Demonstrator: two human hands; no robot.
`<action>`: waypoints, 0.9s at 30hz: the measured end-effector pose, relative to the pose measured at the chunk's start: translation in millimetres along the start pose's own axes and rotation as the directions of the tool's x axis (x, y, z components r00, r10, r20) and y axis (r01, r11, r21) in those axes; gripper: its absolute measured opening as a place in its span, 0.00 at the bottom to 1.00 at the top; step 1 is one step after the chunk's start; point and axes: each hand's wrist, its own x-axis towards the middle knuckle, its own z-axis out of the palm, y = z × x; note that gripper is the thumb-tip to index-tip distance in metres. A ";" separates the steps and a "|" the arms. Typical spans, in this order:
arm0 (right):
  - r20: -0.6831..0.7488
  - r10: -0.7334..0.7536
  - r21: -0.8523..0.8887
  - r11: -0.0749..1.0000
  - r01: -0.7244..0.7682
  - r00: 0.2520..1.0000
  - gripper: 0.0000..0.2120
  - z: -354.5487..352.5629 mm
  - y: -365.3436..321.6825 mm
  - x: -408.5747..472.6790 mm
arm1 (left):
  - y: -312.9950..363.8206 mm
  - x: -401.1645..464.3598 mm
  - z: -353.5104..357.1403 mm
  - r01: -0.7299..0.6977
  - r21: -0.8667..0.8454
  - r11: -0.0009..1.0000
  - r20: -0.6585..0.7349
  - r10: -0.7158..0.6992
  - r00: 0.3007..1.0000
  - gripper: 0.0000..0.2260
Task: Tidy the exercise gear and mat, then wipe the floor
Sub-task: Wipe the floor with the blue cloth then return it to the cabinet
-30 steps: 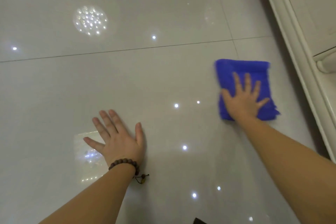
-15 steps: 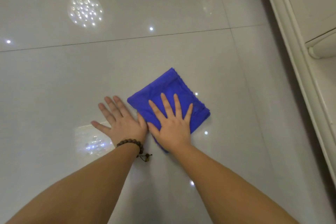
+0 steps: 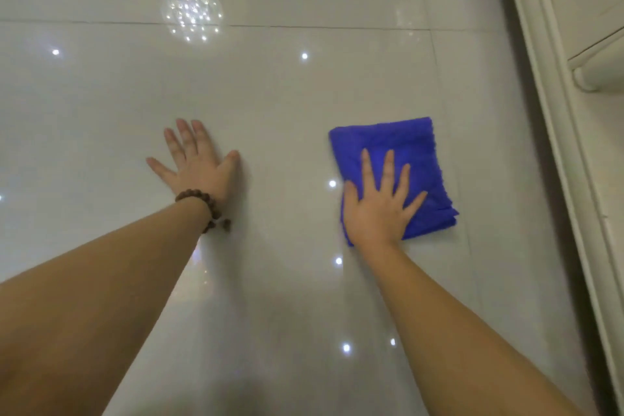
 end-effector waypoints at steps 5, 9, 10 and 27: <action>0.124 -0.502 -0.074 0.855 0.513 0.856 0.27 16.6 -28.6 -80.7 | -39.8 -50.9 -14.2 -0.019 -0.141 0.990 -0.022 0.016 1.000 0.32; 0.128 -0.365 -0.187 0.904 0.384 0.922 0.28 -10.9 49.9 -43.6 | -88.0 -140.7 -4.5 0.122 0.011 0.993 0.042 -0.122 0.992 0.34; 0.132 -0.284 -0.210 0.928 0.307 0.950 0.29 -18.5 69.3 -33.3 | -98.7 -158.6 -2.0 0.159 0.030 0.987 0.061 -0.160 0.985 0.34; 0.117 -0.803 -0.099 0.576 0.811 0.584 0.30 46.0 -55.7 -190.4 | -209.6 -223.3 20.7 0.497 -0.018 0.868 0.136 -0.490 0.861 0.45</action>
